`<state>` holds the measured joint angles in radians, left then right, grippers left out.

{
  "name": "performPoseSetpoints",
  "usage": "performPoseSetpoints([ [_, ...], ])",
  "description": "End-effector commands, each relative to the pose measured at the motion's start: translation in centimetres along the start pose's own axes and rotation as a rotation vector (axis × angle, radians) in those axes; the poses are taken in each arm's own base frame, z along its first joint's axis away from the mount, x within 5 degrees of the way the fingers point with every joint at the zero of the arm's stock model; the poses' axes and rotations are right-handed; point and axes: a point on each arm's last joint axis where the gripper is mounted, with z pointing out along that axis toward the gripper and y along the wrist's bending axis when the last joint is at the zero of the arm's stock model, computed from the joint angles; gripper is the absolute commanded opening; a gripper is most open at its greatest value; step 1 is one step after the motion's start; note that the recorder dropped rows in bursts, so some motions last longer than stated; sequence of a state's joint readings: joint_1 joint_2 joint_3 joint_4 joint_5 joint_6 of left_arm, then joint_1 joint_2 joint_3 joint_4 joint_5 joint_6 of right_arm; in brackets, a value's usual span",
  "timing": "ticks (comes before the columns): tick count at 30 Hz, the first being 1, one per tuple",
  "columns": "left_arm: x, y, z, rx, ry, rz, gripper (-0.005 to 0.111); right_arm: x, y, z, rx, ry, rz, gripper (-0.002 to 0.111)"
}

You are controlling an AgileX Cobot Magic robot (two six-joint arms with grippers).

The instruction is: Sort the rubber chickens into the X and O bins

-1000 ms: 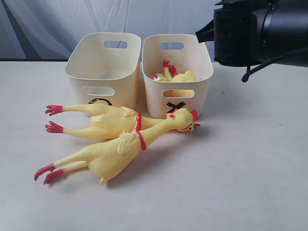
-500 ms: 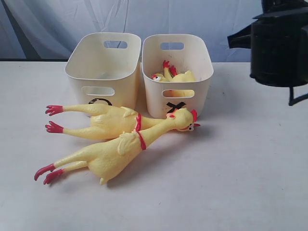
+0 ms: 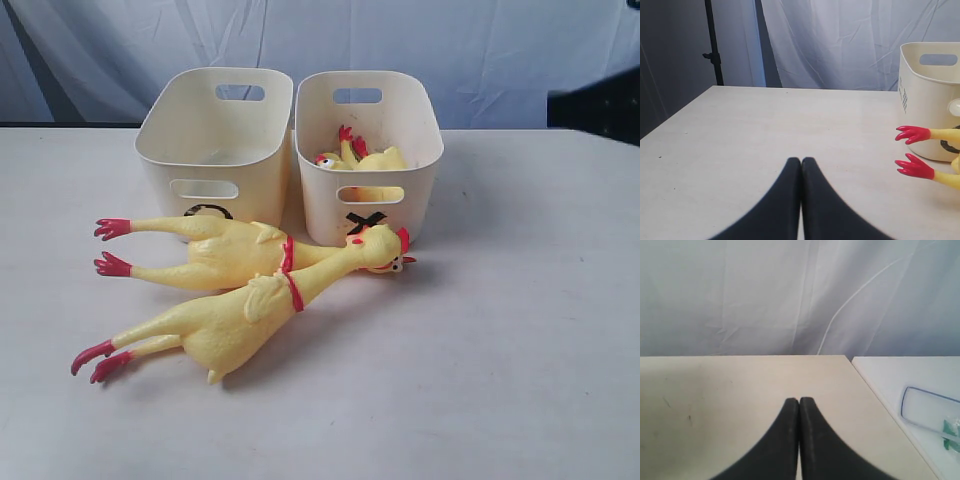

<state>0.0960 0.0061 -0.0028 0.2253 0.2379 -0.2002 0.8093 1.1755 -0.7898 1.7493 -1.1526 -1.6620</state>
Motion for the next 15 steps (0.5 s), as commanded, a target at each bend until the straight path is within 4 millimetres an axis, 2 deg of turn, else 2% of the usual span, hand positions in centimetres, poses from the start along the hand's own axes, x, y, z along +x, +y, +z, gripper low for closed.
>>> performPoseSetpoints([
  [1,0.1,0.0,0.0,-0.002,-0.003,0.002,0.0,2.5,-0.5,-1.0,-0.06,0.001,0.008,-0.001],
  [7,-0.1,0.0,0.0,0.004,-0.023,-0.003,0.0,3.3,-1.3,-3.0,-0.181,-0.042,0.048,-0.001],
  [10,-1.2,-0.4,-0.1,0.053,-0.134,-0.159,0.0,4.4,-1.9,-4.4,-0.273,-0.067,0.06,-0.001],
  [15,-3.2,-0.2,-0.6,0.093,-0.361,-0.369,0.0,7.5,-2.9,-5.1,-0.358,-0.057,0.142,-0.001],
])
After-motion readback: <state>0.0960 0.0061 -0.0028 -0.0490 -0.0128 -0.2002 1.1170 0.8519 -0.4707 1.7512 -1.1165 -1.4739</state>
